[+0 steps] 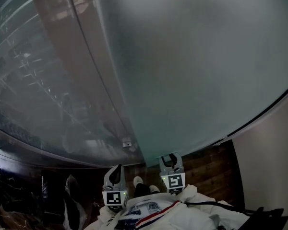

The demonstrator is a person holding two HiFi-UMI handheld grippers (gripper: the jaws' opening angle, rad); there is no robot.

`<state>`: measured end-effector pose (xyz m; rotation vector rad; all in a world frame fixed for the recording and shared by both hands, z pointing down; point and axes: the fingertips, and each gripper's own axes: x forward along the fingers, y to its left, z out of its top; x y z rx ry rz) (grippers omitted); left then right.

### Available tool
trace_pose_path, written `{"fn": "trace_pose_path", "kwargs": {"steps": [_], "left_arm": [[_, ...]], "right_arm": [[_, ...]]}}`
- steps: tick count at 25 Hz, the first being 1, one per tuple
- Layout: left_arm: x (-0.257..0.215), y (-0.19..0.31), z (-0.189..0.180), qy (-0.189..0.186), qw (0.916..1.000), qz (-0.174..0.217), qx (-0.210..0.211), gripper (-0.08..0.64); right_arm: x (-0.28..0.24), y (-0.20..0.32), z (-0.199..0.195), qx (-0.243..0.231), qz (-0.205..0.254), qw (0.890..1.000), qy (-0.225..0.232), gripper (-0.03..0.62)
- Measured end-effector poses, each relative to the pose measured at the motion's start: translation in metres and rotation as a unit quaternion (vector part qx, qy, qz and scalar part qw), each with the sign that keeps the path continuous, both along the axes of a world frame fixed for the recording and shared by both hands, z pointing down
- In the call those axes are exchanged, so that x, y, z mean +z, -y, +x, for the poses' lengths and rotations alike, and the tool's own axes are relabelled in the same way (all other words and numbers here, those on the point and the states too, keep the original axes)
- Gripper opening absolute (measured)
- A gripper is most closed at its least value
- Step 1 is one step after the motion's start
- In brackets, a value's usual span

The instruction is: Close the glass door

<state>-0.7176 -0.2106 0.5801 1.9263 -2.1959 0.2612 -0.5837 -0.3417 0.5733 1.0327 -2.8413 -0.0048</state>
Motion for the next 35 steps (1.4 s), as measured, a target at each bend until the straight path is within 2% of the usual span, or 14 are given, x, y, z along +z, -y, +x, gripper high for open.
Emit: {"fn": "trace_pose_path", "kwargs": {"steps": [5, 11, 20, 35], "left_arm": [[-0.011, 0.027, 0.018, 0.002, 0.9976, 0.003, 0.069, 0.002], [-0.008, 0.061, 0.020, 0.001, 0.9938, -0.007, 0.111, 0.002], [-0.003, 0.073, 0.016, 0.002, 0.9931, -0.020, 0.116, 0.002], [-0.012, 0.073, 0.012, 0.005, 0.9939, -0.016, 0.109, 0.002]], "right_arm": [[0.002, 0.004, -0.001, 0.003, -0.003, 1.000, -0.006, 0.130], [0.005, 0.024, -0.005, 0.013, -0.010, 1.000, -0.007, 0.130], [0.001, 0.041, -0.008, 0.018, -0.005, 1.000, -0.005, 0.130], [-0.010, 0.058, -0.017, 0.038, 0.003, 0.999, -0.002, 0.132]]}}
